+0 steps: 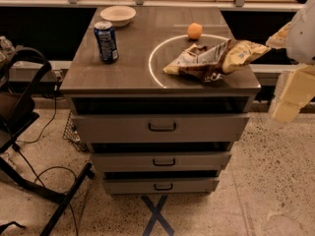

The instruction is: Pick pepsi can

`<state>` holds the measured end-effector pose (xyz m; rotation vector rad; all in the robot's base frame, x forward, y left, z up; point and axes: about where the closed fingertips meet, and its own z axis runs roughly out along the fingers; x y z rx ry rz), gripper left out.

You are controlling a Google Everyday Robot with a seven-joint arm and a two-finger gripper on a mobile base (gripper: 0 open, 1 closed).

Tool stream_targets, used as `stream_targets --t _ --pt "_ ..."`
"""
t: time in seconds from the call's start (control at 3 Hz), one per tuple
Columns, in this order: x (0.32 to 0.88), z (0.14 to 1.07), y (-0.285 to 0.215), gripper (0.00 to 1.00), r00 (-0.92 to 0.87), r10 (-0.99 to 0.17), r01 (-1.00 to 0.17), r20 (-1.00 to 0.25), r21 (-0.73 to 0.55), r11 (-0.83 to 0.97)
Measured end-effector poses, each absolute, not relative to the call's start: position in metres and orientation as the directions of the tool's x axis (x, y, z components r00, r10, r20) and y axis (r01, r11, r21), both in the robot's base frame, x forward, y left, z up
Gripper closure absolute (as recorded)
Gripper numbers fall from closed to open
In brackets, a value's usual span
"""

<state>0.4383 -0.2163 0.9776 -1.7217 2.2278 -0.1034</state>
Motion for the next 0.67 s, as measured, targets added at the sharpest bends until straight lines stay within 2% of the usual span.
stream_targets --t 0.67 --pt "0.4406 0.9816 -0.2134 0.0 -0.222 -0.945 -0.916 -0.24 -0.282 0.287"
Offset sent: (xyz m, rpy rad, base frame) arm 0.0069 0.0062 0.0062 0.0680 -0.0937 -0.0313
